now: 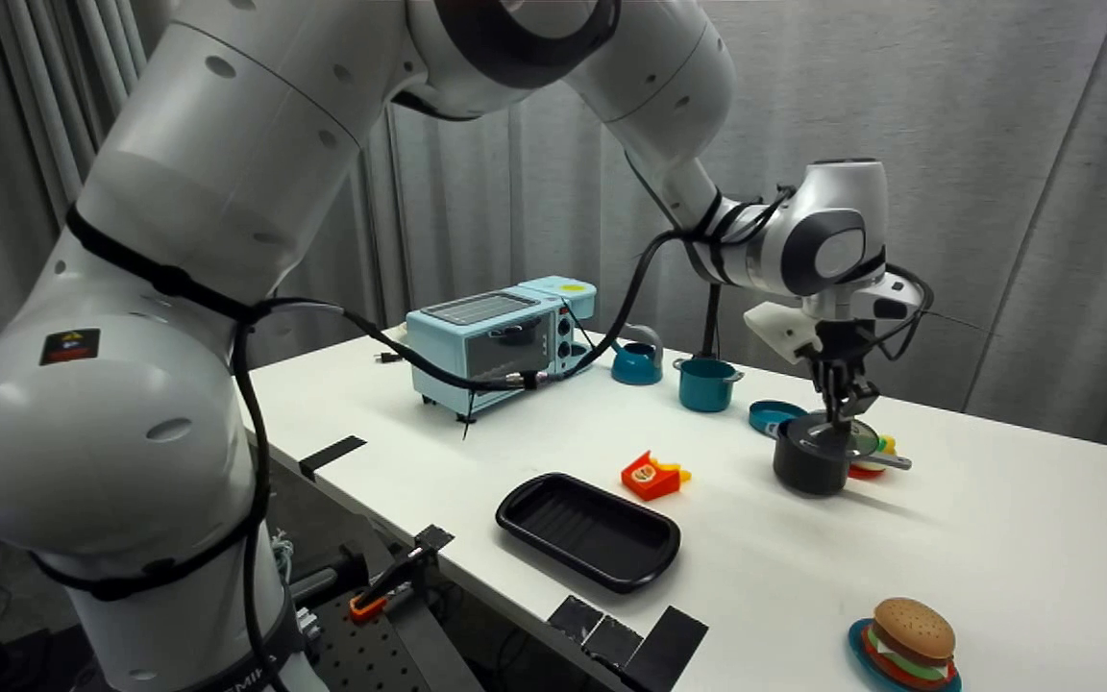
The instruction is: Cover the black pot with the lid on the table
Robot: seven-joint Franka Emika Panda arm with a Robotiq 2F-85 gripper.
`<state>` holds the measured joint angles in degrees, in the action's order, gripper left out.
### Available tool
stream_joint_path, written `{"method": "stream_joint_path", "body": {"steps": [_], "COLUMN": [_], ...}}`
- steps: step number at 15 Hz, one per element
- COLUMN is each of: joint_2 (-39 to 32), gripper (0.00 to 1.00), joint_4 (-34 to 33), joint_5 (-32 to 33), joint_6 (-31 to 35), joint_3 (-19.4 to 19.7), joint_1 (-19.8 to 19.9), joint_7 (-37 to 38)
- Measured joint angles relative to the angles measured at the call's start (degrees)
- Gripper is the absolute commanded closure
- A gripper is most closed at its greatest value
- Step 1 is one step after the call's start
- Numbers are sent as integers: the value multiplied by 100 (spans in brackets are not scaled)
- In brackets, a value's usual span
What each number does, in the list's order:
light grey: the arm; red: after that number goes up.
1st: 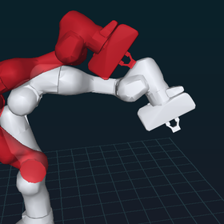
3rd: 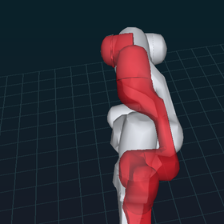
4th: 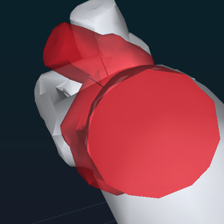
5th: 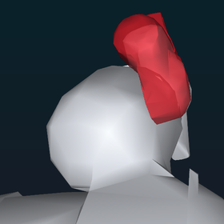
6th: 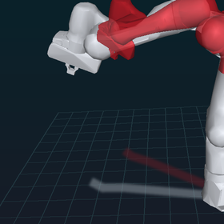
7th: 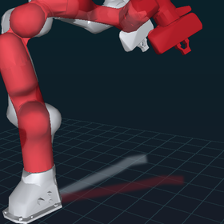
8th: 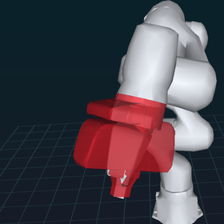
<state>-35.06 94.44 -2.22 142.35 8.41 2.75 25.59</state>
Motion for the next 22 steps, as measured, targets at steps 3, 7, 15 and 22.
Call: {"method": "stream_joint_path", "body": {"steps": [3,7,15,22], "joint_2": [-126,-428,-1157,-1488], "gripper": [96,96,96,60], "joint_4": [-360,-793,-1454,-1803], "joint_5": [-186,-298,-306,-306], "joint_6": [-76,-73,-7,42], "joint_3": [-86,-135,-140,-74], "joint_1": [-34,-136,-324,-325], "joint_7": [126,403,938,1153]}}
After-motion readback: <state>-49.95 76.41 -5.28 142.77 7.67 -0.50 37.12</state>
